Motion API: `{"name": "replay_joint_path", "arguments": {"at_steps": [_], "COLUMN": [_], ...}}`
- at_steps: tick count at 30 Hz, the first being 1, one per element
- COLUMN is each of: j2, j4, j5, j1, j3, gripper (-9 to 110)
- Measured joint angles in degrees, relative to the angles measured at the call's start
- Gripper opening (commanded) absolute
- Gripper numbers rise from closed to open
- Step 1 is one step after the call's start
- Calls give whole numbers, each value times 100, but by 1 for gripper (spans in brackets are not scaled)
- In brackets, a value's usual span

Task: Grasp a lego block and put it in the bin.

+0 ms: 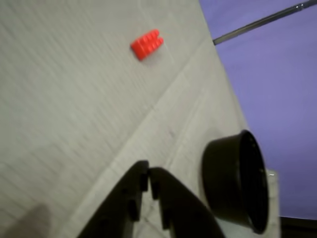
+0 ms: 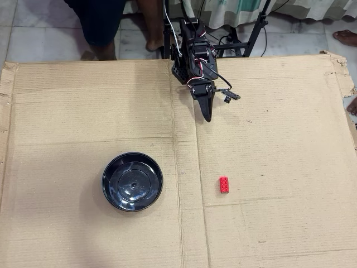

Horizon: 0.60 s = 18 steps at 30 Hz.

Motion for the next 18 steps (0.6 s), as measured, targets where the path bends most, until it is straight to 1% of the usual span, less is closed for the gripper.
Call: {"name": "replay_joint_path", "arguments": {"at_steps": [8, 9, 13, 18], "j2": [-62, -185, -668, -2127], "j4": [0, 0, -18, -18], "j5": [1248, 1591, 2443, 3313], "j1": [-9, -62, -290, -598], "j3": [-422, -510, -861, -1942], "gripper": [0, 1, 8, 17]}}
